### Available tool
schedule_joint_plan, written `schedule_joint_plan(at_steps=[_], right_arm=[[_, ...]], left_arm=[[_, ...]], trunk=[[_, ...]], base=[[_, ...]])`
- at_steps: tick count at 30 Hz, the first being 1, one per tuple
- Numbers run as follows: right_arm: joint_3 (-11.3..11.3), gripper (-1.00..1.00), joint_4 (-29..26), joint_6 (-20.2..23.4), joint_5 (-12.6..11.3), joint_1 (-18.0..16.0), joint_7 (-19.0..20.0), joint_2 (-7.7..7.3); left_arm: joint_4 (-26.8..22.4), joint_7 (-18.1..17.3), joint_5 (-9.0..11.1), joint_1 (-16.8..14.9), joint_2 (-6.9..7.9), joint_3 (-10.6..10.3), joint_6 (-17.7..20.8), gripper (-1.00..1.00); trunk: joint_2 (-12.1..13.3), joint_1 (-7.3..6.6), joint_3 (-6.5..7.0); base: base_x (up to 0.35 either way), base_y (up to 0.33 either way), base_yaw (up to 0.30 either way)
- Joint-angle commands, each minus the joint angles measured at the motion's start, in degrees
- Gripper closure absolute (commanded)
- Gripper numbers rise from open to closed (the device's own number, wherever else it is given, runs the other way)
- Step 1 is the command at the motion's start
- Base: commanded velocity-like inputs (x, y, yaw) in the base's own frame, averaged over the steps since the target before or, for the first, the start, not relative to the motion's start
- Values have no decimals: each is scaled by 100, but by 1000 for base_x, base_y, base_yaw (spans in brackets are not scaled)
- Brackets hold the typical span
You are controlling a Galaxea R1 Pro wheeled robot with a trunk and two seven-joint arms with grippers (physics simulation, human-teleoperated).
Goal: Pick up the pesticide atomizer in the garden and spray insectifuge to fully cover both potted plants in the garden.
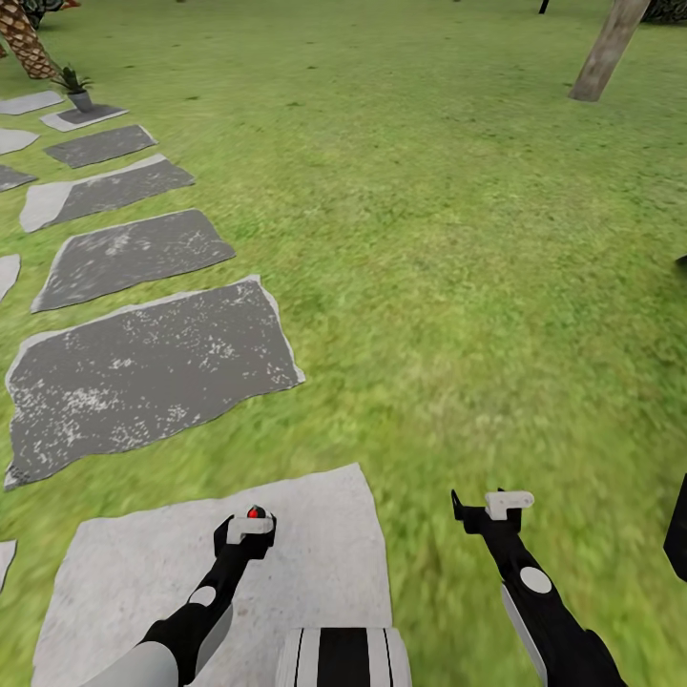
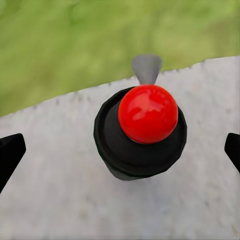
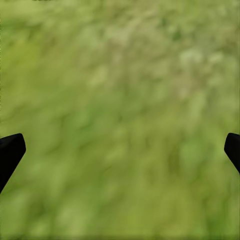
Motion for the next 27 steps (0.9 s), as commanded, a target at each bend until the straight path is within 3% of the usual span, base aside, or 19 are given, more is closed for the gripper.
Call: schedule_joint_plan(at_steps=[1,18,19,24,27], right_arm=[[-4,-100,1,-15,27,-2,-3,0],[-1,-100,-1,-15,27,-2,-6,0],[-1,-100,-1,-15,27,-2,-6,0],[-1,-100,-1,-15,27,-2,-3,0],[-1,-100,-1,-15,27,-2,-3,0]], left_arm=[[4,4,-22,-2,1,-1,-18,-100],[4,7,-22,-2,8,8,-18,-100],[4,7,-22,-2,9,7,-18,100],[4,7,-22,-2,11,13,-18,100],[4,7,-17,-2,11,134,-18,100]], trunk=[[-1,-1,-3],[-1,-1,12],[-1,-1,13],[-1,-1,13],[-1,-1,13]], base=[[0,0,0],[0,0,-36],[0,0,0],[0,0,0],[0,0,0]])
